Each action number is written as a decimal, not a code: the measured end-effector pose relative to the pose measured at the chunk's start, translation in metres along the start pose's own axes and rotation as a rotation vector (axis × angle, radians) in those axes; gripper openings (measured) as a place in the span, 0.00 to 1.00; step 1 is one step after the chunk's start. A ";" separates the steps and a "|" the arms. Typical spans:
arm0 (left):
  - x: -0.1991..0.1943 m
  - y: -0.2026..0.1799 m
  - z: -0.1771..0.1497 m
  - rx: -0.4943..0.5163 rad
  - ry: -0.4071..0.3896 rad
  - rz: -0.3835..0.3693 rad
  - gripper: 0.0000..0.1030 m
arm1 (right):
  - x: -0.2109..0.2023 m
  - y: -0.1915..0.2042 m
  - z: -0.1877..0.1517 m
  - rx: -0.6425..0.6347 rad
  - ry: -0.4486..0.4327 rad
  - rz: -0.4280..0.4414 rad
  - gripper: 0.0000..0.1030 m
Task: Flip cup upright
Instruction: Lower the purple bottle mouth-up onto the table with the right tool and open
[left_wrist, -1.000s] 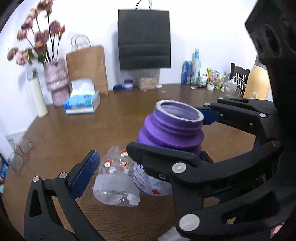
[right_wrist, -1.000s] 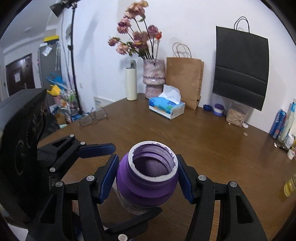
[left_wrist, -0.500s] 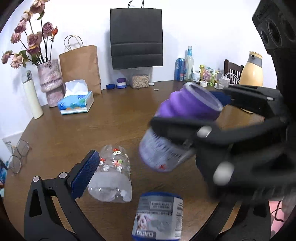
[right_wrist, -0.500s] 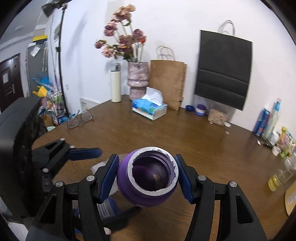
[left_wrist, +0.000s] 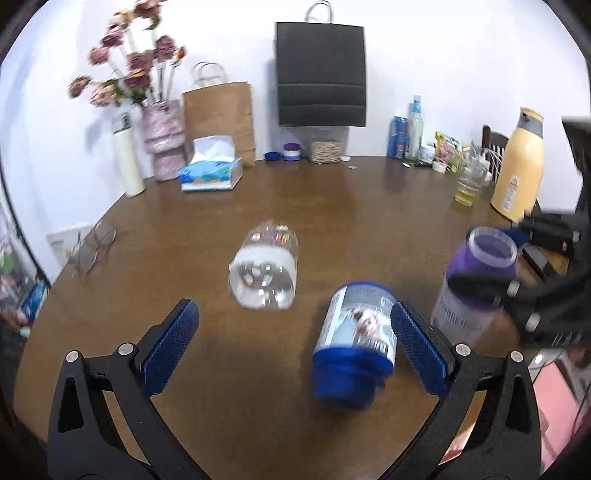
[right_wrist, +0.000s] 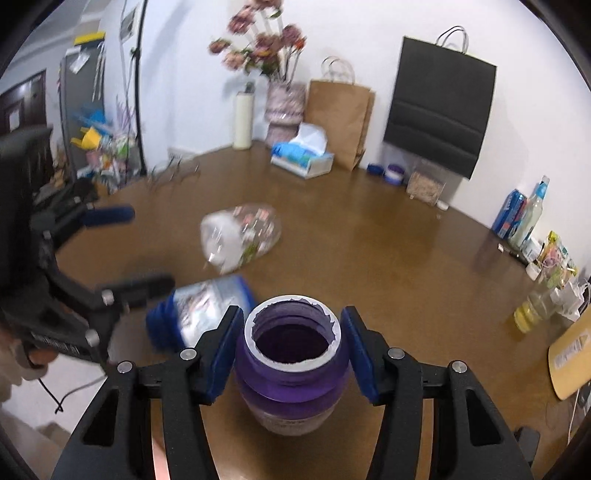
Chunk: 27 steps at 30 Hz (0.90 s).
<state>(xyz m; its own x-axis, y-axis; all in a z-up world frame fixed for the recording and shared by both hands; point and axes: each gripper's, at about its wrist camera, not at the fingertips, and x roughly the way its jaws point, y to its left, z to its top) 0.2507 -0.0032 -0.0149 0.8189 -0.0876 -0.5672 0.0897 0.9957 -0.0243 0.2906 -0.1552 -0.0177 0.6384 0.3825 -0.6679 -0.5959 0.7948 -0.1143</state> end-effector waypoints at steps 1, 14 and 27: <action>-0.003 0.001 -0.004 -0.026 -0.001 0.003 1.00 | 0.001 0.003 -0.006 -0.003 0.006 0.001 0.58; -0.014 -0.007 -0.024 -0.083 -0.028 0.054 1.00 | 0.004 0.006 -0.035 0.084 -0.070 0.039 0.58; -0.063 0.002 -0.024 -0.094 -0.134 0.080 1.00 | -0.052 0.003 -0.044 0.085 -0.174 0.000 0.84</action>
<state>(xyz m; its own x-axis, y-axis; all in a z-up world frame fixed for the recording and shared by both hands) 0.1851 0.0047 0.0009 0.8902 -0.0055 -0.4555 -0.0267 0.9976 -0.0643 0.2343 -0.1932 -0.0153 0.7173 0.4525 -0.5298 -0.5573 0.8290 -0.0467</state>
